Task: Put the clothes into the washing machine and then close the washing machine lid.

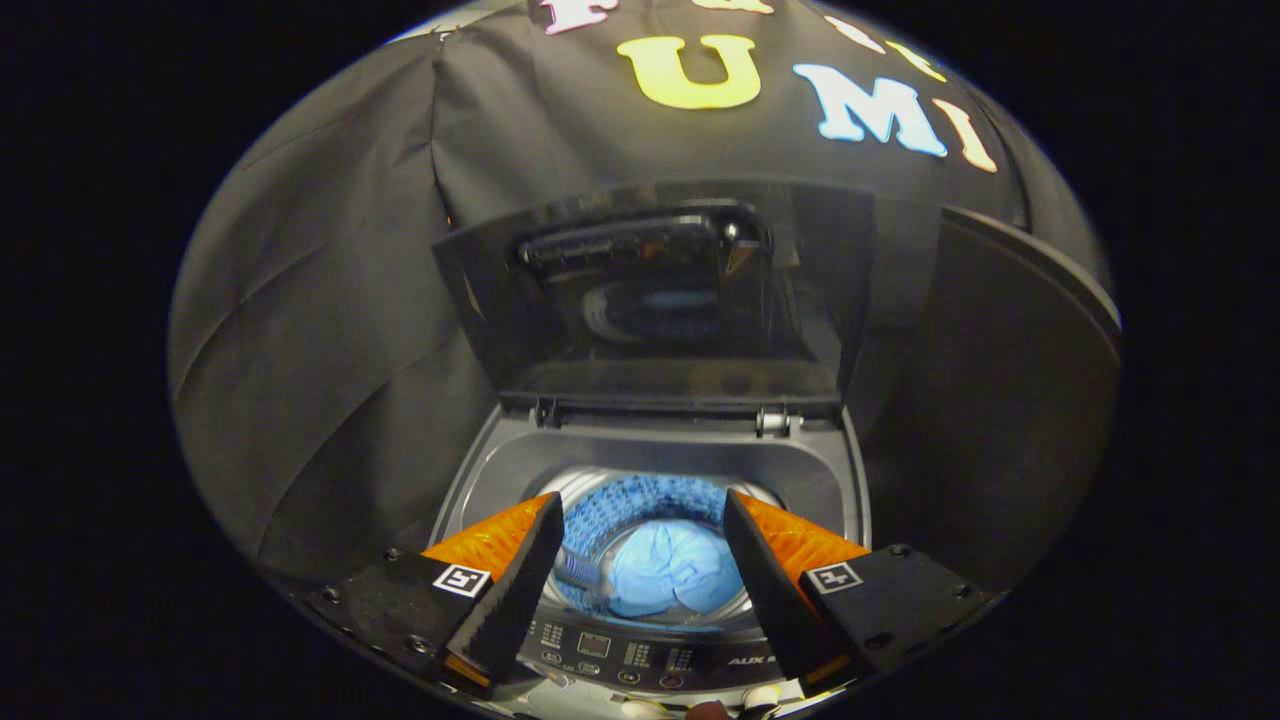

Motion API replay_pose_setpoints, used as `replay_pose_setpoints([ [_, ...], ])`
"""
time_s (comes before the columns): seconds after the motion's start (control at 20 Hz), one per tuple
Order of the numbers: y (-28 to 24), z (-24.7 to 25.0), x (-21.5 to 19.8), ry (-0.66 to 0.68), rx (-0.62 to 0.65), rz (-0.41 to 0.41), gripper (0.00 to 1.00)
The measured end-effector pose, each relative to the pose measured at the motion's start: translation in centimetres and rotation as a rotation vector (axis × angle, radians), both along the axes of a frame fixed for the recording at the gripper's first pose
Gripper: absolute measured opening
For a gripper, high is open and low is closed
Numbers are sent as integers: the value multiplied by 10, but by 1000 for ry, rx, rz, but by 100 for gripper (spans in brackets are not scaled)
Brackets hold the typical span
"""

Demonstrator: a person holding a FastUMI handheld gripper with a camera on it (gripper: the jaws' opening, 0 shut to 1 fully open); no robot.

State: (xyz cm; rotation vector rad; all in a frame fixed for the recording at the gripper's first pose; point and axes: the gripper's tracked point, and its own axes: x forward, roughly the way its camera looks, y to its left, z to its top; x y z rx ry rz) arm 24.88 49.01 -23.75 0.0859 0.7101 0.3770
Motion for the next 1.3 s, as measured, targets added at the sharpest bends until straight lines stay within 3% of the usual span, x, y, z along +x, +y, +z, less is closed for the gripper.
replay_pose_setpoints([
  [0.55,11,102,48,-362,0,-34,98],
  [1.3,36,149,143,-440,-9,-88,98],
])
